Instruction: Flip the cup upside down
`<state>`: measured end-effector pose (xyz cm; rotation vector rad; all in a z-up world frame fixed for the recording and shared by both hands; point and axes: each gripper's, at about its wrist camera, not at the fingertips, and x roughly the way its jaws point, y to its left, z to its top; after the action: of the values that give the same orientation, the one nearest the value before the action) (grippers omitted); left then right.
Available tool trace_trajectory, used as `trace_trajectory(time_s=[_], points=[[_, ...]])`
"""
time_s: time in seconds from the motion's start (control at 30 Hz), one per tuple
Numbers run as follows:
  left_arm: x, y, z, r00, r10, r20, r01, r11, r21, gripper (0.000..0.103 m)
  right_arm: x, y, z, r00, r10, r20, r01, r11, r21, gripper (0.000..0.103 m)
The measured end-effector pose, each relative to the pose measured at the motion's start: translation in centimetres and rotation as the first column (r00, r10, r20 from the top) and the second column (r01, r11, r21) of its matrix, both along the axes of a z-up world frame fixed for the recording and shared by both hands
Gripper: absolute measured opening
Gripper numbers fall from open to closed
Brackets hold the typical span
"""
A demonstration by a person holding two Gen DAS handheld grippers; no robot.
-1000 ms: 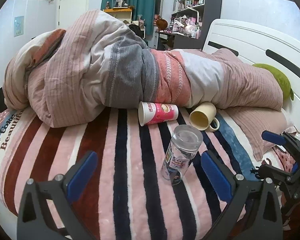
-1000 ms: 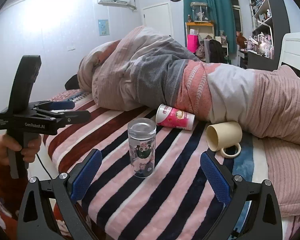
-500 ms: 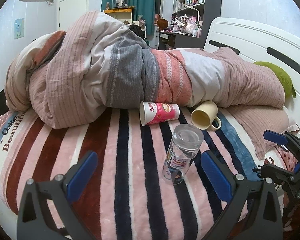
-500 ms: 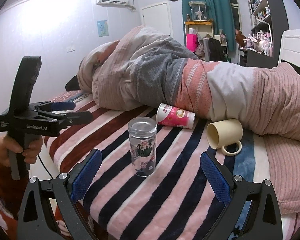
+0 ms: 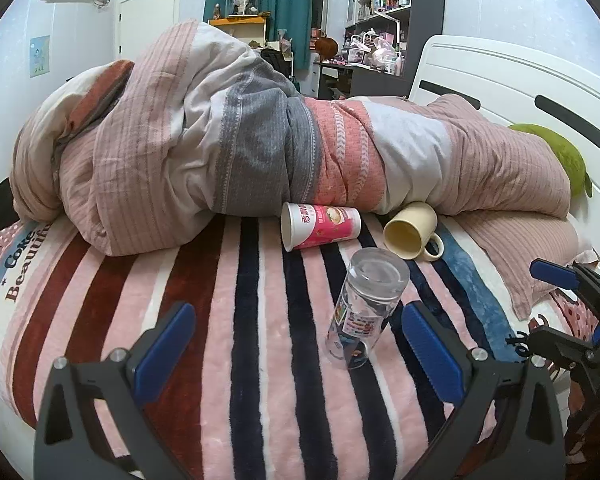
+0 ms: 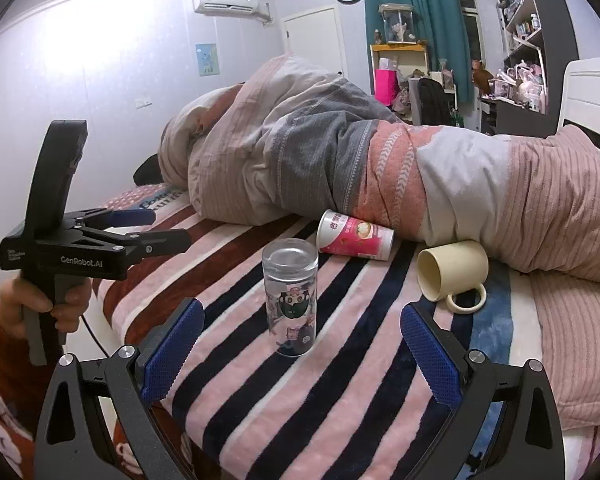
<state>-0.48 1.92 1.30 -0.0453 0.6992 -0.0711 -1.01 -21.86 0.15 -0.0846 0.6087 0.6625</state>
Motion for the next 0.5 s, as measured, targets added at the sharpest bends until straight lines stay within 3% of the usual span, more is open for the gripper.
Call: trace_trajectory(time_s=[0.5], points=[[0.12, 0.35, -0.03, 1.000, -0.002, -0.001, 0.002, 1.000, -0.005, 0.103, -0.07, 0.07, 0.02, 1.000, -0.005, -0.002, 0.005, 1.000, -0.001, 0.099]])
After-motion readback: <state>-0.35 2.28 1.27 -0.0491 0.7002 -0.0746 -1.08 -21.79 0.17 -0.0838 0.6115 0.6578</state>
